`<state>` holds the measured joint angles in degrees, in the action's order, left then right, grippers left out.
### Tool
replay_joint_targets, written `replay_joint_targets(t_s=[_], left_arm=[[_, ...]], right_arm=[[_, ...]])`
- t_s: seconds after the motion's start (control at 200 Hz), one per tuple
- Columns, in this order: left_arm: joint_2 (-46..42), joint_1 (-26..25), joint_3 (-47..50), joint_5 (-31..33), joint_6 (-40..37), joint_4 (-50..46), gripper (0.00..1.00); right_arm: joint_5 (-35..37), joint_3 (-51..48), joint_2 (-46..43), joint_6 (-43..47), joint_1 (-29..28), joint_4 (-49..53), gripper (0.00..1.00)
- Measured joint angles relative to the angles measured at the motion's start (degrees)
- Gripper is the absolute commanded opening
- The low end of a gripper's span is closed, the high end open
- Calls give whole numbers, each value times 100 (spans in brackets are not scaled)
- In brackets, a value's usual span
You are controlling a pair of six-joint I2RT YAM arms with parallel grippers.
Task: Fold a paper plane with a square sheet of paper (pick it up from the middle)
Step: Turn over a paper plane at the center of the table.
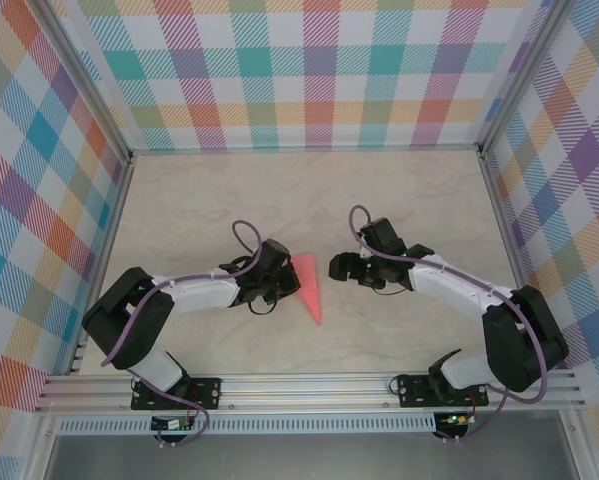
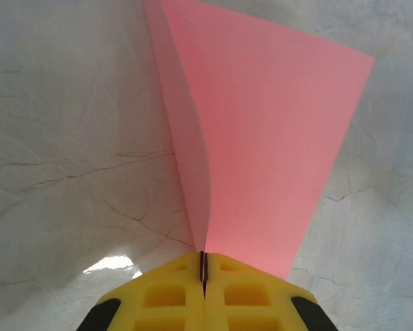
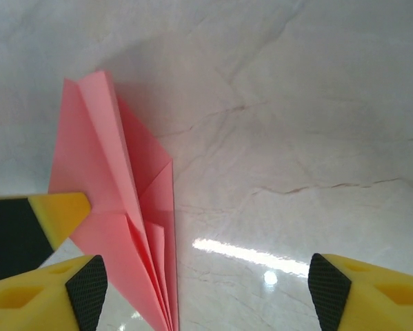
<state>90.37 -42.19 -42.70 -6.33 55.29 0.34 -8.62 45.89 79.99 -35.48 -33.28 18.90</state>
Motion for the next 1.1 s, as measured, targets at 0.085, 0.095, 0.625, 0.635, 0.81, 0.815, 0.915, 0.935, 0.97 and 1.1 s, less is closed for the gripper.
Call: replay_joint_targets(t_s=[0.085, 0.095, 0.625, 0.635, 0.81, 0.815, 0.915, 0.935, 0.97, 1.1], left_arm=[[-9, 57, 103, 9, 70, 13, 0], [-11, 66, 116, 17, 79, 11, 0], [-175, 109, 337, 223, 236, -85, 0], [-179, 109, 339, 234, 238, -85, 0], [-269, 109, 356, 256, 238, -173, 0], [-269, 109, 356, 256, 236, -175, 0], [-275, 109, 356, 256, 236, -173, 0], [-275, 109, 356, 256, 238, -173, 0], [-275, 109, 356, 256, 238, -173, 0], [-275, 109, 356, 256, 238, -173, 0]], right_arm=[[26, 168, 260, 74, -293, 4, 65], [39, 195, 291, 70, -323, 4, 65], [192, 1281, 1687, 389, -1412, 92, 57], [190, 1283, 1703, 402, -1419, 92, 58], [199, 1351, 1902, 520, -1447, 216, 64], [197, 1351, 1908, 527, -1447, 219, 64], [190, 1368, 1967, 601, -1447, 262, 61], [184, 1373, 1985, 619, -1447, 269, 60], [146, 1381, 2006, 638, -1447, 275, 58], [-57, 1390, 2046, 688, -1447, 275, 50]])
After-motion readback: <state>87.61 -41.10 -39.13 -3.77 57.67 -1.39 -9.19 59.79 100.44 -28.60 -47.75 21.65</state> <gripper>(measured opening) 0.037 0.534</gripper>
